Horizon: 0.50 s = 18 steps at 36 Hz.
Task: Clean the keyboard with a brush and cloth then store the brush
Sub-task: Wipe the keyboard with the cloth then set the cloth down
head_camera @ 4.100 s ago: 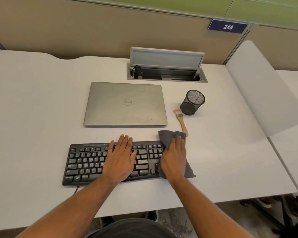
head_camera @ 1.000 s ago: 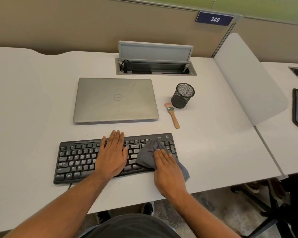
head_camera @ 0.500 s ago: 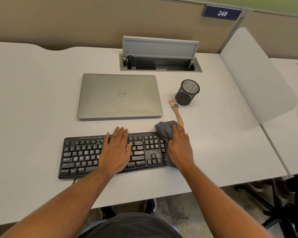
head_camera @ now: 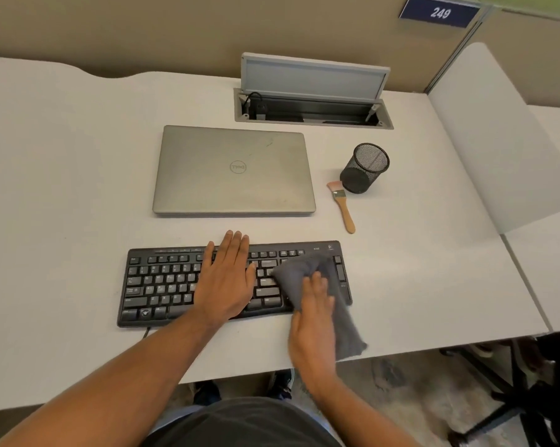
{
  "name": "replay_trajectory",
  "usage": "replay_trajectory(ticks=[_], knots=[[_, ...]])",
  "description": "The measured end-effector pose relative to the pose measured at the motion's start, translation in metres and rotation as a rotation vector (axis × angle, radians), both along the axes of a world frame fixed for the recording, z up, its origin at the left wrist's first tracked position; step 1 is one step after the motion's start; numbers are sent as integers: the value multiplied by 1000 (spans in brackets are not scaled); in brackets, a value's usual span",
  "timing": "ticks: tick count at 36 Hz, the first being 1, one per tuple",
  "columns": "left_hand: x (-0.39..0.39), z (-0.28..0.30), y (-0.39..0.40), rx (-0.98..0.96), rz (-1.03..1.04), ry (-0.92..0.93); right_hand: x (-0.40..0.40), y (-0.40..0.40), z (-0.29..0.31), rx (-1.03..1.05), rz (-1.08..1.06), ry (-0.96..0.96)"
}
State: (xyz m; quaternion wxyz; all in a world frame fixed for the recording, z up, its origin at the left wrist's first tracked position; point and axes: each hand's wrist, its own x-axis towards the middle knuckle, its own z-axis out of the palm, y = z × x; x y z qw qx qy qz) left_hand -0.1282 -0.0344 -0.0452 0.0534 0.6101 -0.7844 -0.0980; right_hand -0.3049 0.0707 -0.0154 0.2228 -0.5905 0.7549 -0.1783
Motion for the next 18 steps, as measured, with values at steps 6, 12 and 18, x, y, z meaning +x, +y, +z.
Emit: replay_trajectory(ticks=[6,12,18], knots=[[6,-4,-1,11,-54,7,35,-11,0,69,286,-4],[12,0,-3,11,-101,14,-3,-37,7,73,275,177],[50,-1,-4,-9,-170,3,-1,-49,5,73,126,199]])
